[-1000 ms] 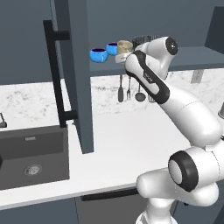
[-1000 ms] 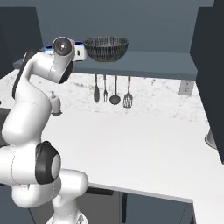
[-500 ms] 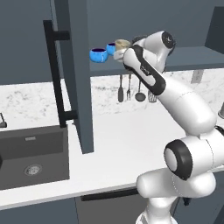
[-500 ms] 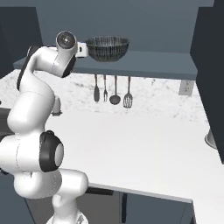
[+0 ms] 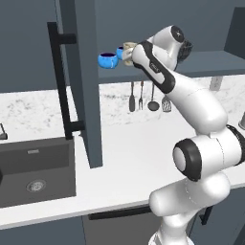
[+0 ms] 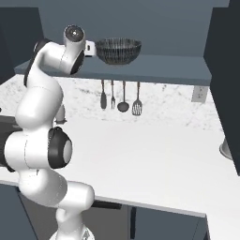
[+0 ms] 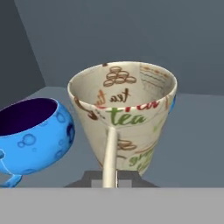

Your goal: Gather all objects into one cabinet and sort the glasses and bowls to opposite sides.

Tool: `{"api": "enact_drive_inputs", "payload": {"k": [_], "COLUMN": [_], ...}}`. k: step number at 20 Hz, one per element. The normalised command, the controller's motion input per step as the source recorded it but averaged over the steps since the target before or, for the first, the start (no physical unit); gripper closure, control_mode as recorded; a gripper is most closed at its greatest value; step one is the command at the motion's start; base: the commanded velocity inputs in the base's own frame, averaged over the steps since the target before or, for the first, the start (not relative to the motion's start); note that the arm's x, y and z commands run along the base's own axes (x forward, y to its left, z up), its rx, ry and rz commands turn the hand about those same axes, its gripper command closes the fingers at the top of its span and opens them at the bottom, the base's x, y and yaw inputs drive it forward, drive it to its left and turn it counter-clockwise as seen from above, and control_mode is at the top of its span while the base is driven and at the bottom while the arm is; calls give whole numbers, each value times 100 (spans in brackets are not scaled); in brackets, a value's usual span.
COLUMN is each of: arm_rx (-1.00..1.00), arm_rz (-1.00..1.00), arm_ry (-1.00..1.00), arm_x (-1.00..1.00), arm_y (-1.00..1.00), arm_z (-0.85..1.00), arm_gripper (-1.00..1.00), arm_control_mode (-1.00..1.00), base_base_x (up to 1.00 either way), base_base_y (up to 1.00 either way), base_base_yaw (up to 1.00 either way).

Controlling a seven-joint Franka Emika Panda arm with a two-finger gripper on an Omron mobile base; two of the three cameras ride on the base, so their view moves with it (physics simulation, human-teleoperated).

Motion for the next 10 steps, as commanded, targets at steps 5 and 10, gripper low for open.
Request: {"api": "enact_drive_inputs", "payload": {"k": [5,10], "arm_rx": [0,0], "arm_rz": [1,2], "arm_ry": [5,0], "arm_x": [0,-5], "arm_y": [5,12], "arm_z": [0,0], "arm_gripper": [-100,-100], "arm_control_mode": [-100,-100], "base_base_x": [0,0], "base_base_y": [0,0], "base_base_yaw": [0,0]}}
